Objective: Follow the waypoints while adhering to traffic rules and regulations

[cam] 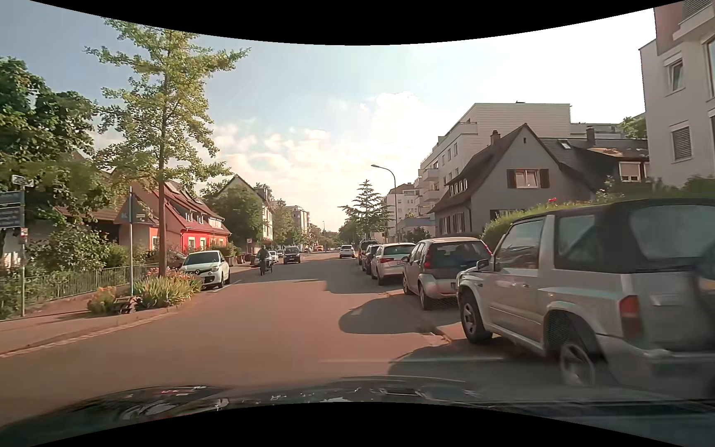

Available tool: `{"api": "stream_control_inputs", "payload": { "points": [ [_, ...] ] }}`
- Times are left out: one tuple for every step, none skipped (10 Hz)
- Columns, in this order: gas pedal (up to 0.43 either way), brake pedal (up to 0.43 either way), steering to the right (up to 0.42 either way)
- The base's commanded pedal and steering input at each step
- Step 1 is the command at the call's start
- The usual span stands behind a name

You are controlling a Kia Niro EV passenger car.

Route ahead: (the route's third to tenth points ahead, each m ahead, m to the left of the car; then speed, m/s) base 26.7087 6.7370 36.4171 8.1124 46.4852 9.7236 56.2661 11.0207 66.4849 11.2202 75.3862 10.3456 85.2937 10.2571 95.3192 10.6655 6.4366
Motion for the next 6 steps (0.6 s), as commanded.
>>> {"api": "stream_control_inputs", "payload": {
  "points": [
    [0.13,0.0,-0.069],
    [0.13,0.0,-0.069],
    [0.13,0.0,-0.07],
    [0.13,0.0,-0.07],
    [0.13,0.0,-0.069],
    [0.13,0.0,-0.067]
  ]
}}
